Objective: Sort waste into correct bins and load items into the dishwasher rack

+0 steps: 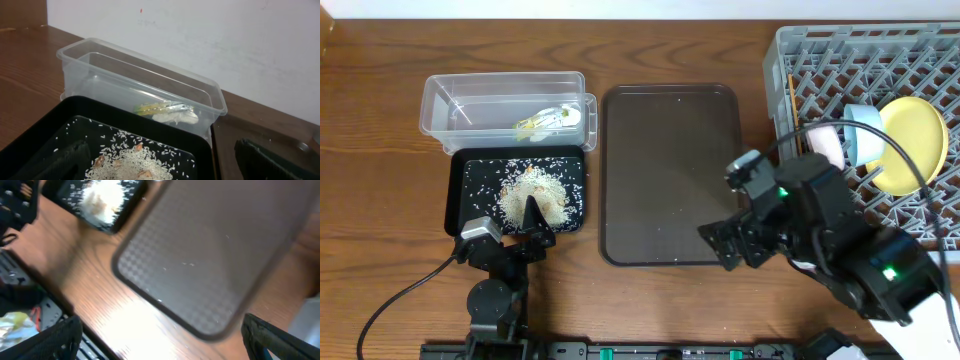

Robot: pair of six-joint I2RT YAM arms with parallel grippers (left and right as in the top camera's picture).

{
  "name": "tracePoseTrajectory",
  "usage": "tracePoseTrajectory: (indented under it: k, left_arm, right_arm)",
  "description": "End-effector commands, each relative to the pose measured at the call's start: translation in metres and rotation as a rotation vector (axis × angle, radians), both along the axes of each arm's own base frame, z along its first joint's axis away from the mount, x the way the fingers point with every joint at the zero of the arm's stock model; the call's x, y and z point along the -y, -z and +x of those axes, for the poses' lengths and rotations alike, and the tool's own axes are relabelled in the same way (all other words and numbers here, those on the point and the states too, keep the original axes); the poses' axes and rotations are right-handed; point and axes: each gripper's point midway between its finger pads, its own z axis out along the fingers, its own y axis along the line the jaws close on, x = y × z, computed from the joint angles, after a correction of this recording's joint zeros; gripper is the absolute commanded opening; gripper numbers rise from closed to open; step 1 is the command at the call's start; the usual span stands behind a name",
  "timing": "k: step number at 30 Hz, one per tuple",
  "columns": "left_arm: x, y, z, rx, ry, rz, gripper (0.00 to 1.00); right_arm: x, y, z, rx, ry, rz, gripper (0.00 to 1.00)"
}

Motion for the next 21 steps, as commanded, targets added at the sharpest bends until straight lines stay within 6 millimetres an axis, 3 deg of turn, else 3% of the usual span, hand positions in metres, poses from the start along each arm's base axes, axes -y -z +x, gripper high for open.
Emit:
tracePoseTrajectory:
  k: [1, 8, 11, 15, 21]
  left_arm:
    - [-0.002, 0.019, 0.0, -0.048, -0.007, 0.013, 0.95]
    - [-0.002, 0.019, 0.0, -0.048, -0.007, 0.013, 0.95]
    - [-0.002, 0.019, 0.0, -0.048, -0.007, 0.013, 0.95]
    - [-0.002, 0.019, 0.0, -0.048, -0.007, 0.013, 0.95]
    - [-0.002, 0.019, 0.0, -0.048, -0.007, 0.013, 0.95]
  right_arm:
    - [0.026, -0.021, 0.001, 0.137, 0.039, -0.029, 0.99]
    - [0.07, -0.061, 0.002, 0.408, 0.142, -0.072, 0.99]
    - [0.088, -0.069, 0.004, 0.517, 0.212, -0.054, 0.99]
    - [0.103, -0.049, 0.004, 0.581, 0.279, -0.007, 0.99]
    - [0.113, 0.014, 0.004, 0.628, 0.324, 0.018, 0.99]
